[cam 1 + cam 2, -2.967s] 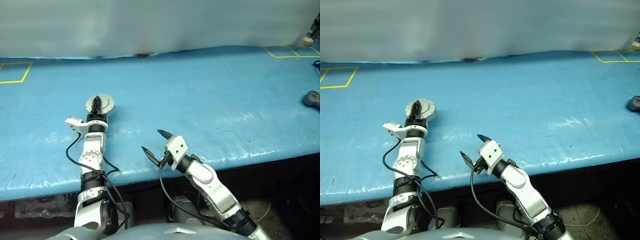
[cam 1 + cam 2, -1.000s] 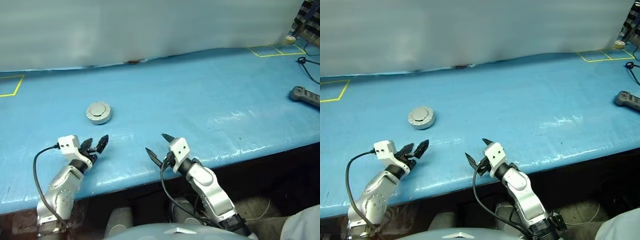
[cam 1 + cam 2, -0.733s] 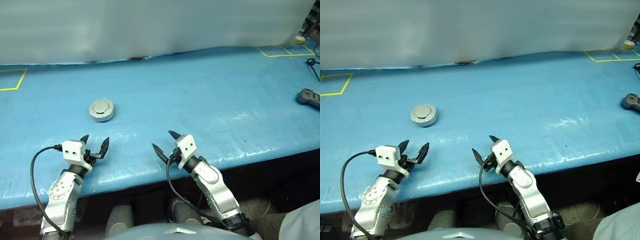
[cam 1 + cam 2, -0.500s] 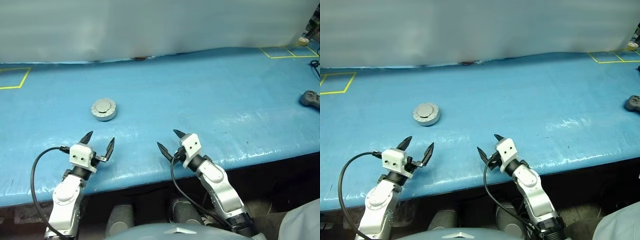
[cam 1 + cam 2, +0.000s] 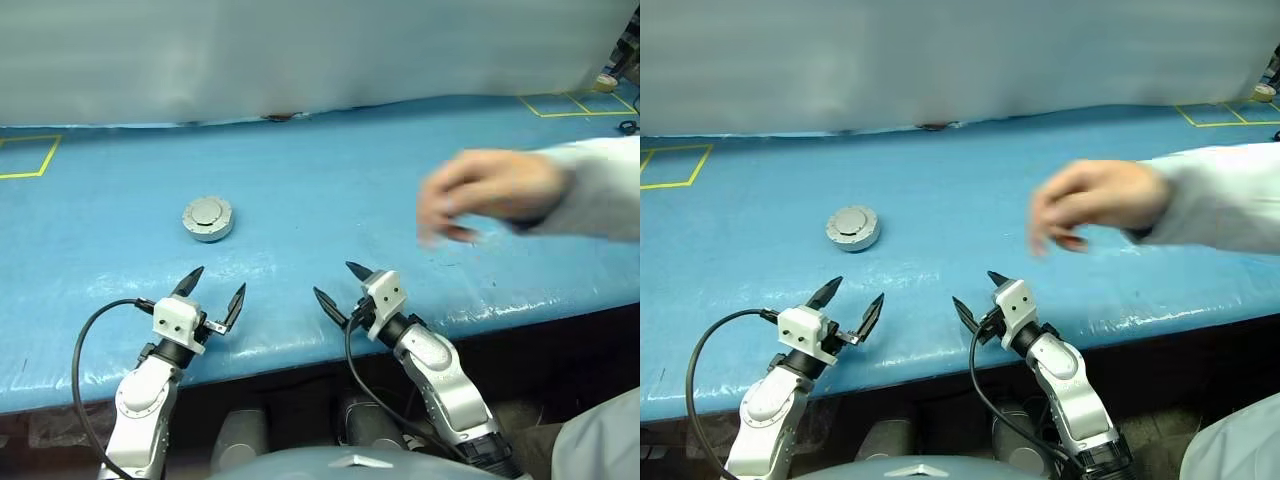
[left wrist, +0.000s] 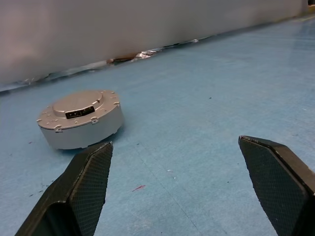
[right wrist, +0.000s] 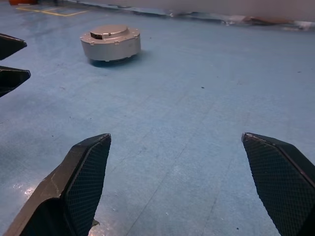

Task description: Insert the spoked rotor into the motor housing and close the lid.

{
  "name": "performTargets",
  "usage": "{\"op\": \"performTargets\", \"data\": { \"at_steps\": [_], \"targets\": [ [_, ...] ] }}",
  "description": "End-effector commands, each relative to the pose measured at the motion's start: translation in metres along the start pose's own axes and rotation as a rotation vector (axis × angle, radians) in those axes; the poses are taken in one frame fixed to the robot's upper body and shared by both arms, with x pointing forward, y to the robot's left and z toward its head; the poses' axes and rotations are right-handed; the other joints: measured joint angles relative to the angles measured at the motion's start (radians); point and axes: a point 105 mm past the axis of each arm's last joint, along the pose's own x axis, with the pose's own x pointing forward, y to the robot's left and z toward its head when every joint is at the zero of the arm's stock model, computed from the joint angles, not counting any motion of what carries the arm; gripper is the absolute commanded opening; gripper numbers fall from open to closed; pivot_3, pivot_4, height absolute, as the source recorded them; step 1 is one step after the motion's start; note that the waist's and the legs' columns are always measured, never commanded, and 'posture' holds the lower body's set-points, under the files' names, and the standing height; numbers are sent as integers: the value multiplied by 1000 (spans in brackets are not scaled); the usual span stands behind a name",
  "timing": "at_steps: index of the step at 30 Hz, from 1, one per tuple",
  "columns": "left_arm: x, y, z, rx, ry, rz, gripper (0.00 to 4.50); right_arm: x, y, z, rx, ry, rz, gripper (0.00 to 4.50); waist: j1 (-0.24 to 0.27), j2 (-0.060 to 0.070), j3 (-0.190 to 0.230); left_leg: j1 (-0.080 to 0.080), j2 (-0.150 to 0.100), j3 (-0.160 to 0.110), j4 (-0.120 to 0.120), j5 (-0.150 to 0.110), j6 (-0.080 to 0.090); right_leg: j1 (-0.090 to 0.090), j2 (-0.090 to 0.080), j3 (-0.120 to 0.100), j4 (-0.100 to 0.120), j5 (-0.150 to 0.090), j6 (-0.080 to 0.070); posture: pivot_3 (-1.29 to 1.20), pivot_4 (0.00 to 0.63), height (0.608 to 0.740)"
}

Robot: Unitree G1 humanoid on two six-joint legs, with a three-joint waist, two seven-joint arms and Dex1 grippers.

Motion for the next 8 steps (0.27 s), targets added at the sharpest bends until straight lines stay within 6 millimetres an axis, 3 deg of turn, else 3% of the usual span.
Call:
{"op": "performTargets", "data": {
  "at_steps": [1, 8],
  "targets": [
    [2, 0, 10, 14, -44, 5, 4476, 0, -1, 16, -14, -57, 4, 4500, 0, 0, 0, 0, 0, 0, 0, 0, 0, 0, 0, 0, 0, 0, 0, 0, 150, 740],
    [3, 1, 10, 13, -41, 11, 4476, -1, -1, 15, -13, -53, 2, 4500, 0, 0, 0, 0, 0, 0, 0, 0, 0, 0, 0, 0, 0, 0, 0, 0, 150, 740]
  ]
}}
